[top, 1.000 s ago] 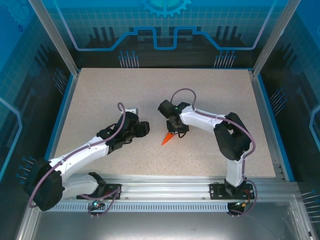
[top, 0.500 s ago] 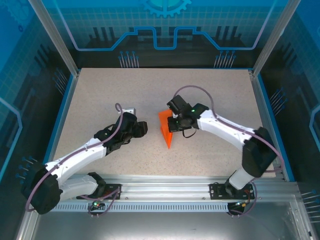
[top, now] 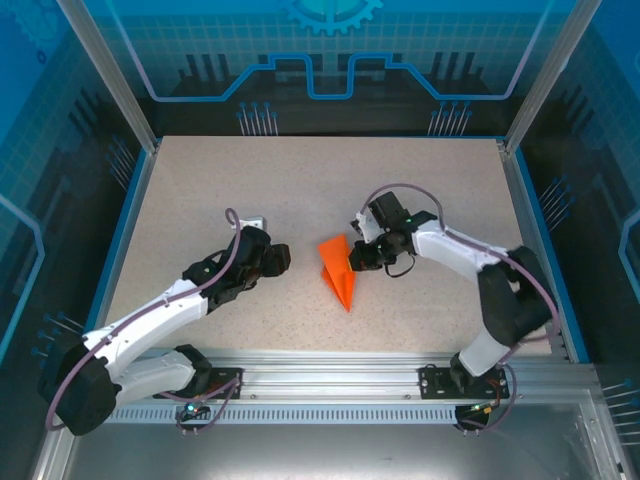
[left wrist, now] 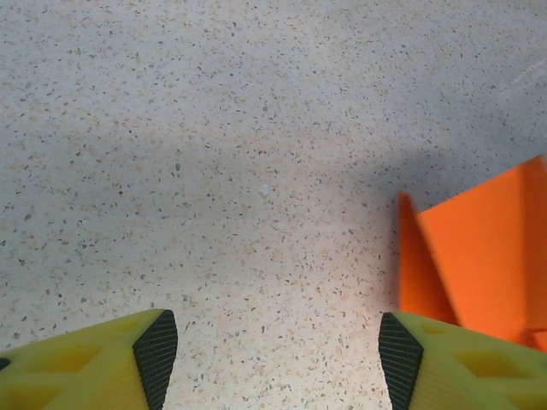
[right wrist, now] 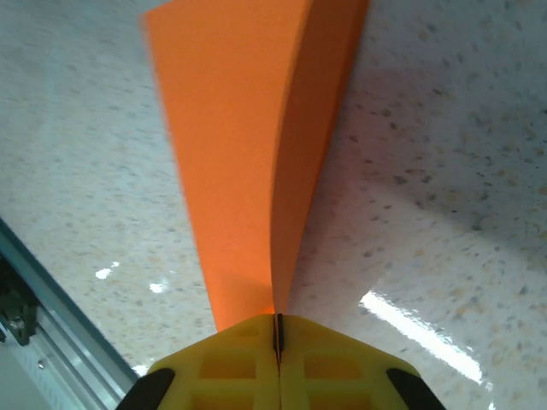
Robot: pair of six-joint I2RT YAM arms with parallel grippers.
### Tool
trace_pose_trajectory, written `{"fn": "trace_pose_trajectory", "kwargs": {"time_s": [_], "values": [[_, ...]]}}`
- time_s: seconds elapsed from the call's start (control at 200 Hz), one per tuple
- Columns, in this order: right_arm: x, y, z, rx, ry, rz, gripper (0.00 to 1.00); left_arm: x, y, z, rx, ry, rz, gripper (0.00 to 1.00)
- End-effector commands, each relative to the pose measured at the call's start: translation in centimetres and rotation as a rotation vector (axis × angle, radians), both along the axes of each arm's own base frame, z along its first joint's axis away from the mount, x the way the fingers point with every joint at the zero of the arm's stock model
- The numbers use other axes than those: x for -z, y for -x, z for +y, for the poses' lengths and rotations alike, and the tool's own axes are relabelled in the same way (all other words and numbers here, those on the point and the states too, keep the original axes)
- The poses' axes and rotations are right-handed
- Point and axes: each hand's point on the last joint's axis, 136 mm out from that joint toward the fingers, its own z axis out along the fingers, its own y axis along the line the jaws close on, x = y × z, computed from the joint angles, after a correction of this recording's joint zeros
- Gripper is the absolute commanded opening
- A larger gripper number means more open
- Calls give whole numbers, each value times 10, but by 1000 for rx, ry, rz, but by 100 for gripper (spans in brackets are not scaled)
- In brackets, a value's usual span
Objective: Fold a paper plane with a square sheet of paper (fold left side to right side)
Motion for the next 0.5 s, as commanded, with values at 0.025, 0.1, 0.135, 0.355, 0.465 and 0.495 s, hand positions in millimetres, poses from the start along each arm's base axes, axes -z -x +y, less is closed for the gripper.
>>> {"fn": "trace_pose_trajectory", "kwargs": {"time_s": [0.025, 0.1, 0.135, 0.355, 0.465, 0.495], "values": [[5, -14, -21, -7, -8, 7, 12, -9, 2, 4, -27, 12, -9, 70], [6, -21, -43, 55, 80, 7, 21, -9, 2, 4, -30, 15, -11, 76], [4, -22, -52, 72, 138, 0, 27, -10, 2, 4, -32, 15, -14, 79], [-21, -7, -75, 114, 397, -80, 50, -11, 3, 6, -38, 19, -25, 98], [-22, 14, -57, 104, 346, -55, 57, -13, 1, 4, -31, 26, -36, 98], [-20, 19, -52, 103, 326, -40, 58, -13, 1, 3, -28, 28, -37, 98]]}}
